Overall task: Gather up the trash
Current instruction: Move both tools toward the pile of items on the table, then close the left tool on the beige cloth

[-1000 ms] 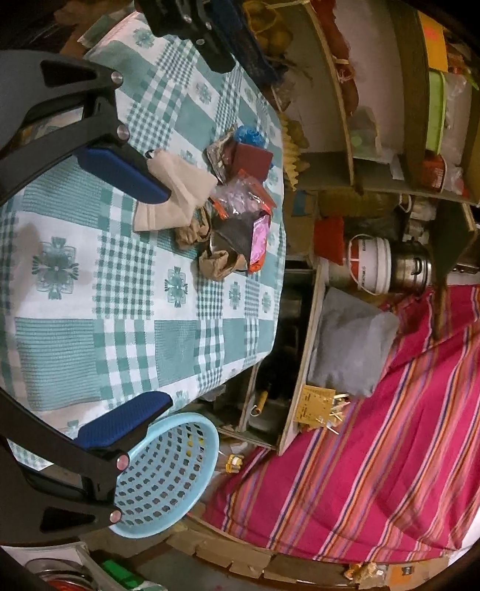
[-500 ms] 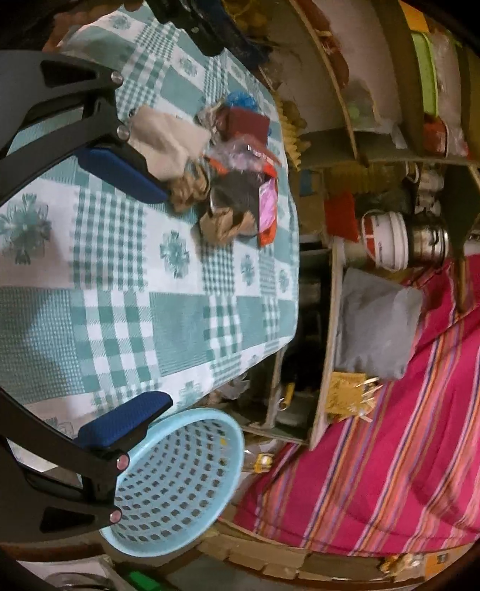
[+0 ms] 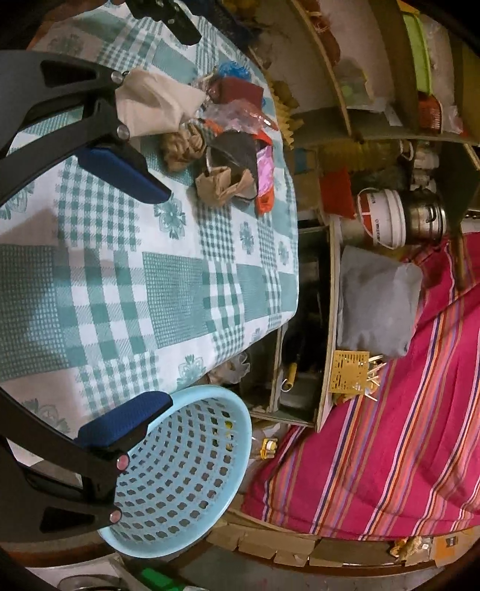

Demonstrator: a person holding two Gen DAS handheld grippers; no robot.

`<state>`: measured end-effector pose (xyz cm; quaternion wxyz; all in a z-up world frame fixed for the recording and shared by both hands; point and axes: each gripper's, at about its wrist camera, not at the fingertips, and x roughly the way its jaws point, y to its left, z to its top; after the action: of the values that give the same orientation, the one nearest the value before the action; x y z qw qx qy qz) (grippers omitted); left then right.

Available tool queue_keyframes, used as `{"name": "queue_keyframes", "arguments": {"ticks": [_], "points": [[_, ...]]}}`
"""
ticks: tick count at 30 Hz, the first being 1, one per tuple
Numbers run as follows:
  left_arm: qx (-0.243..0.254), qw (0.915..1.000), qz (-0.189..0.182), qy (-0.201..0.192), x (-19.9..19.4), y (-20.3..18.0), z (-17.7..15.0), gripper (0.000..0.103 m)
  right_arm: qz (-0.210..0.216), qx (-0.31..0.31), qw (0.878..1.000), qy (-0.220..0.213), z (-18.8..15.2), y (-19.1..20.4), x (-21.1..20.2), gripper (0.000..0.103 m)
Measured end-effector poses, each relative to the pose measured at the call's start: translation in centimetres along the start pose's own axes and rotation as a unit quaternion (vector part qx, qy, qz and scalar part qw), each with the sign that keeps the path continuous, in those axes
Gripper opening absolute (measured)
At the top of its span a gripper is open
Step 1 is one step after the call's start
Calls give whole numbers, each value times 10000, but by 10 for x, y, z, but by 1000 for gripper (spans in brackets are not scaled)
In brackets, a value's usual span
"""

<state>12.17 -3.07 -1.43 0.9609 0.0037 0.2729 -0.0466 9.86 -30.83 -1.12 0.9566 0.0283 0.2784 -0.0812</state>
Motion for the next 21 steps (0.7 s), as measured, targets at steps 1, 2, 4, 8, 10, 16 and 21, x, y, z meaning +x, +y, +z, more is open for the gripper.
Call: {"name": "queue_keyframes", "arguments": {"ticks": [1,2,4,8,10,16,21], "points": [[-62,10000,-55,-26,-1,1,0,98,26,34,10000,-12,0,-1,0,99],[-81,9999,-48,-74,-1,2,0,98,-2,48,10000,-25,0,-2,0,99],[-20,9998,79,-169,-2,3,0,98,-31,40,10000,-16,-1,-4,2,99],[-10,9998,102,-195,0,6,-1,98,-81,90,9999,16,-1,-8,6,99],[-55,9999,55,-126,3,7,-1,98,-79,134,9999,59,-1,-9,8,99],[-41,9999,-41,-129,3,5,-1,98,-226,-34,9997,-51,1,-8,9,99],[19,9997,-235,-4,7,-4,-1,98,-362,-7,9993,-50,2,-13,9,99]]}}
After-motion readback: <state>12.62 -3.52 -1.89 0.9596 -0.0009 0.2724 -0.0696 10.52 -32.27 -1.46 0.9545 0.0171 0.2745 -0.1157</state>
